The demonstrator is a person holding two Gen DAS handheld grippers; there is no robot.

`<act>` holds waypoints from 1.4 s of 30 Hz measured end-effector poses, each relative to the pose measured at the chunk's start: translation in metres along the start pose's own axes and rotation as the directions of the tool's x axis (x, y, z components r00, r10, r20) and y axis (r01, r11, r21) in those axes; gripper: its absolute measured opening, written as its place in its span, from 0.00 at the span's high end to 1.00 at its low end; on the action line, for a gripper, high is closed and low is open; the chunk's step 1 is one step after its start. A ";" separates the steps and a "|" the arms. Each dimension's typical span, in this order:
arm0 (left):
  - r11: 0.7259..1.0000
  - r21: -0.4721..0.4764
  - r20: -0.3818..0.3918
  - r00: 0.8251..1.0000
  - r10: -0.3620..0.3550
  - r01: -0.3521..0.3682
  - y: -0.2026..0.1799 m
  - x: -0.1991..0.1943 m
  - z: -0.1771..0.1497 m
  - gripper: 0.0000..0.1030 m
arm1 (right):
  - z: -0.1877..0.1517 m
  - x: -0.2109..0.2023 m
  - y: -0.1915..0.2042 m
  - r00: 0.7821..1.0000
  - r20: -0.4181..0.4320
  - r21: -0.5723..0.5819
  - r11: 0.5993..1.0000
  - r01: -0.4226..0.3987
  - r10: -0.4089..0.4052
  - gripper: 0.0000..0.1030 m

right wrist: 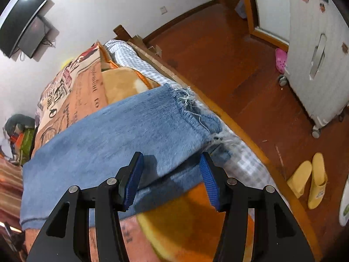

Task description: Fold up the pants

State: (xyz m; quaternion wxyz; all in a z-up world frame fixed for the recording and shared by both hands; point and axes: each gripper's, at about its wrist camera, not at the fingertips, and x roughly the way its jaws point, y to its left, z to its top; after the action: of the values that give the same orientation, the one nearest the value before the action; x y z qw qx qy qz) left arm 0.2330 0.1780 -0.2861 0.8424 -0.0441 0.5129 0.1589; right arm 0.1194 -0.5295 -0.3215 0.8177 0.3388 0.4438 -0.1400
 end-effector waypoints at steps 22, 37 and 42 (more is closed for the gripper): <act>0.995 -0.003 0.201 0.975 -0.099 0.101 -0.010 -0.079 0.029 0.86 | 0.056 -0.093 0.050 0.955 0.294 -0.212 0.977 0.020 0.044 0.94; 0.999 -0.032 -0.002 1.000 -0.029 0.029 0.000 0.000 -0.022 0.86 | -0.001 -0.012 -0.010 0.986 0.089 -0.143 0.978 0.154 -0.142 0.94; 1.000 0.026 0.004 1.000 0.006 -0.006 -0.006 -0.005 -0.023 0.83 | -0.004 0.000 -0.020 0.987 0.016 -0.129 0.978 0.161 -0.160 0.86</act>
State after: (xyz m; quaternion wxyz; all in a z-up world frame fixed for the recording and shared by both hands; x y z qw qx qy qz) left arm 0.2132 0.1653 -0.2936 0.8434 -0.0312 0.5136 0.1547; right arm 0.1065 -0.5412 -0.3318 0.8253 0.2475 0.4756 -0.1775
